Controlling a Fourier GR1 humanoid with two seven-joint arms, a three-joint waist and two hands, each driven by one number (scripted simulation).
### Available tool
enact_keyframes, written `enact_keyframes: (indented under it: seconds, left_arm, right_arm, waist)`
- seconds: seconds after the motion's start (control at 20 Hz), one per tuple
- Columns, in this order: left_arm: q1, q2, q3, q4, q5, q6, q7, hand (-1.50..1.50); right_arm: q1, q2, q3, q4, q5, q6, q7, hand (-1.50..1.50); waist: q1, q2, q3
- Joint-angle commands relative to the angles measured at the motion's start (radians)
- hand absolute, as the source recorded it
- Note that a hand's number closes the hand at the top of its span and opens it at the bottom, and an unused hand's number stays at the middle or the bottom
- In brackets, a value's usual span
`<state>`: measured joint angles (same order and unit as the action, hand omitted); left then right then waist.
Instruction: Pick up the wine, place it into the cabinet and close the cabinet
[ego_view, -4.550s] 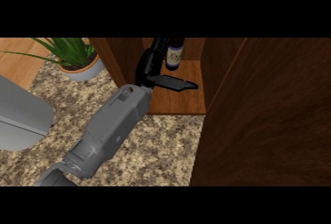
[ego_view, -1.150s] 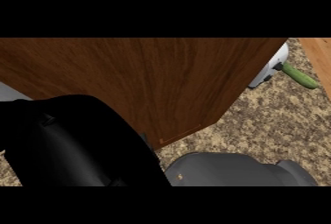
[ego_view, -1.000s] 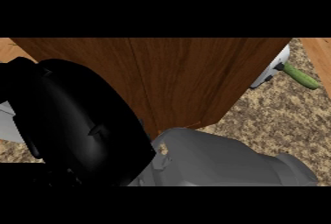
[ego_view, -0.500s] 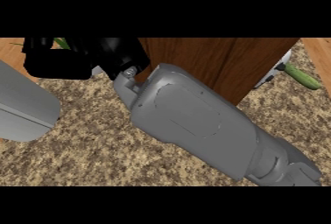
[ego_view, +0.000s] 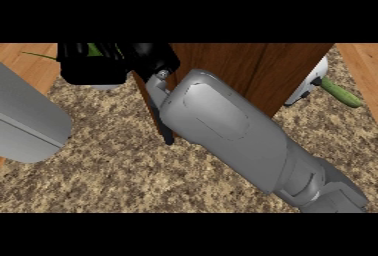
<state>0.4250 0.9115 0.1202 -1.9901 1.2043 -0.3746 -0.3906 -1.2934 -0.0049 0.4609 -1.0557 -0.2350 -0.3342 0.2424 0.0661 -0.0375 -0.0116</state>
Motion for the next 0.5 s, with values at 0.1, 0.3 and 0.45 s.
enact_keyframes:
  seconds: [0.1, 0.3, 0.45]
  left_arm:
    - [-0.014, 0.006, 0.005, -0.029, 0.017, 0.038, 0.021, 1.5]
    - [-0.02, 0.011, 0.016, -0.027, 0.025, 0.035, 0.026, 1.5]
    - [-0.014, -0.002, -0.005, -0.023, 0.001, 0.043, 0.026, 1.5]
  right_arm:
    - [0.063, -0.1, -0.049, 0.194, 0.032, 0.004, -0.058, 1.5]
    - [0.102, -0.125, -0.047, 0.192, 0.042, 0.005, -0.086, 1.5]
    - [0.094, -0.135, -0.066, 0.184, 0.034, 0.018, -0.106, 1.5]
  waist:
    - [-0.015, 0.068, 0.011]
    - [-0.025, 0.07, 0.011]
    - [-0.03, 0.07, 0.01]
